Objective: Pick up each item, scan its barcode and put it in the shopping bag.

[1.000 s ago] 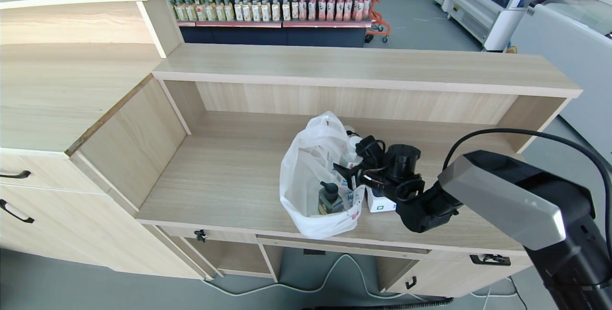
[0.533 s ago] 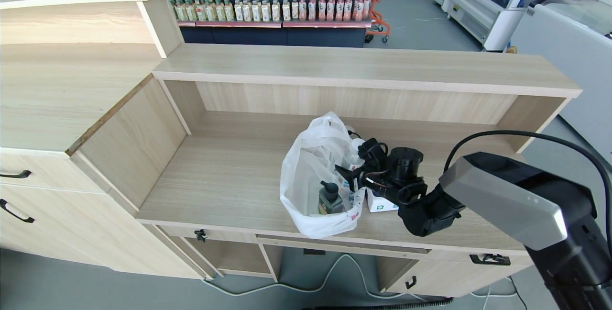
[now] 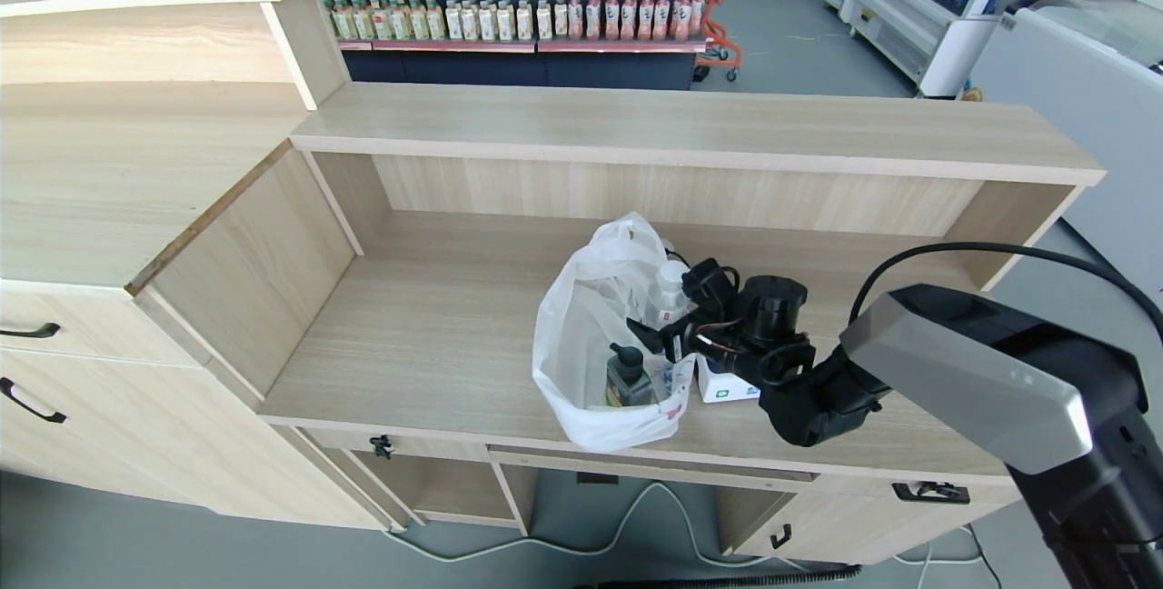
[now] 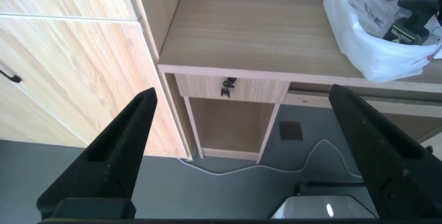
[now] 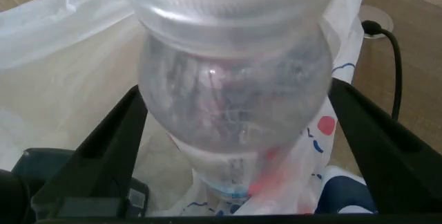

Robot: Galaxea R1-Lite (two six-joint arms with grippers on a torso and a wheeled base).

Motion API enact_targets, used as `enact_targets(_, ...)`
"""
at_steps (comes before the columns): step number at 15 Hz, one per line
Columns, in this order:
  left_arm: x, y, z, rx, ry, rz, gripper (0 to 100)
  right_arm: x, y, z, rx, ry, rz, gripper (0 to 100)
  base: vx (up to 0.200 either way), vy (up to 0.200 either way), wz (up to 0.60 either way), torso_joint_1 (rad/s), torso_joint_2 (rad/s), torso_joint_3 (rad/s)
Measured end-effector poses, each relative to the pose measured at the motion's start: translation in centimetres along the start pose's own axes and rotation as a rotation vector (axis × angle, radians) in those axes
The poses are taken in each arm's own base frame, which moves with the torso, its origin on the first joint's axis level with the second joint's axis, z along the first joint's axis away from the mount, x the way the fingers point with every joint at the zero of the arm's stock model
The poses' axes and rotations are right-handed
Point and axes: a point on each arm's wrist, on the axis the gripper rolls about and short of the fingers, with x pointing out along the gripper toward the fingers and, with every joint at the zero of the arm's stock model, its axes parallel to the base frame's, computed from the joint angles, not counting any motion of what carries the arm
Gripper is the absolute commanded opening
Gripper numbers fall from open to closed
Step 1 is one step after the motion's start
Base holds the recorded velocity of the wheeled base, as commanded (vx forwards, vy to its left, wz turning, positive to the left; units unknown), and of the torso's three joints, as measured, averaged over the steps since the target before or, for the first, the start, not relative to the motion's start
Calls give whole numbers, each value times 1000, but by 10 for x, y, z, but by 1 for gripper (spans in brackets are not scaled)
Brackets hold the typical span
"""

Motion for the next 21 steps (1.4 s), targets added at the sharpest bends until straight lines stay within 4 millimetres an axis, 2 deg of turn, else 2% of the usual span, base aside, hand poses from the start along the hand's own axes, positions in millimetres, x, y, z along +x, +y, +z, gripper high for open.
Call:
enact_targets(2, 0, 0, 0, 0, 0, 0, 100, -1, -2, 10, 19, -20, -3, 100, 0, 0, 0, 0, 0, 0)
enact_targets(5, 0, 0, 0, -1, -1, 0, 100, -5, -7, 41, 71, -63, -10, 100, 0, 0, 0, 0, 0, 0)
enact_targets(8, 0, 0, 0, -6, -1, 0, 100, -20, -14, 89, 99, -93, -19, 100, 0, 0, 0, 0, 0, 0)
enact_targets(11, 0, 0, 0, -9, 0, 0, 100, -54, -28, 147, 104, -120, -75, 100, 0, 0, 0, 0, 0, 0)
enact_targets(13, 0, 0, 0, -17, 0, 1, 100, -92, -38, 173, 138, -93, -164, 100, 0, 0, 0, 0, 0, 0)
enact_targets(14, 0, 0, 0, -18, 1, 1, 100, -117, -41, 177, 156, -53, -215, 100, 0, 0, 0, 0, 0, 0)
enact_targets(16, 0, 0, 0, -19, 1, 1, 100, -170, -44, 169, 180, 48, -328, 100, 0, 0, 0, 0, 0, 0)
enact_targets(17, 0, 0, 0, -19, 1, 1, 100, -203, -41, 161, 190, 104, -385, 100, 0, 0, 0, 0, 0, 0)
enact_targets(21, 0, 0, 0, -19, 1, 1, 100, -320, -4, 138, 205, 219, -539, 100, 0, 0, 0, 0, 0, 0)
